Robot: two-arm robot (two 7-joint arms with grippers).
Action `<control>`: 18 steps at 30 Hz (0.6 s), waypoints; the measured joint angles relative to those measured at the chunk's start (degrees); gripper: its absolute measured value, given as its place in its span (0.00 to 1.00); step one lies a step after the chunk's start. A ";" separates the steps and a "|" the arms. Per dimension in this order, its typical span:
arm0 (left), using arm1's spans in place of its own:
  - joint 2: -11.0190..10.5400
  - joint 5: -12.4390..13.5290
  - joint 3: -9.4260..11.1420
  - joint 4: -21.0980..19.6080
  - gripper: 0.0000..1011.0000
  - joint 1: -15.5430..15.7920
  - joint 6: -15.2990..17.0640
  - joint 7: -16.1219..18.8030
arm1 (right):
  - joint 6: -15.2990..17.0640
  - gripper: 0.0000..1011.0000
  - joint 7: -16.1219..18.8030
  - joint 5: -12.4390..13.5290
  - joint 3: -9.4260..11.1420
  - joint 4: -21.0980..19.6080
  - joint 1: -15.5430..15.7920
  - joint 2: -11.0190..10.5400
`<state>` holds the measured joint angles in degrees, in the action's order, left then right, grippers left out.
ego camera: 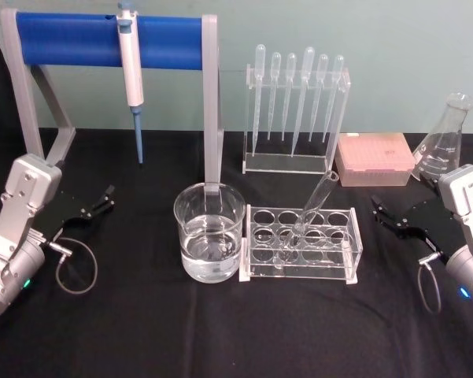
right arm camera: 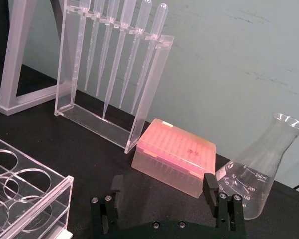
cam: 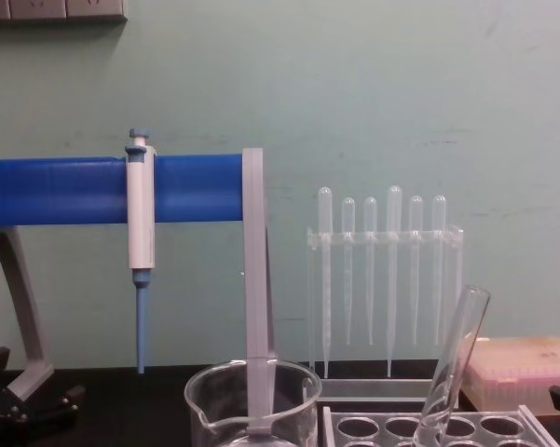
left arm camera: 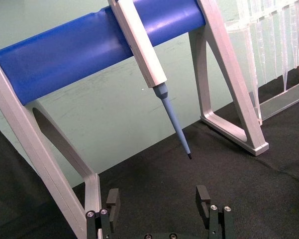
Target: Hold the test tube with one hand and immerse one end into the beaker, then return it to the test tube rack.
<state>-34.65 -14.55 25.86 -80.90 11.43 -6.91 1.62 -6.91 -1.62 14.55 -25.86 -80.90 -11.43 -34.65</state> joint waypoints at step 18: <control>0.00 0.00 0.00 0.00 0.99 0.00 0.00 0.00 | 0.00 0.99 0.00 0.00 0.00 0.00 0.00 0.00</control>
<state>-34.65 -14.55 25.86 -80.90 11.43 -6.91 1.62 -6.91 -1.62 14.55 -25.86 -80.90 -11.43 -34.65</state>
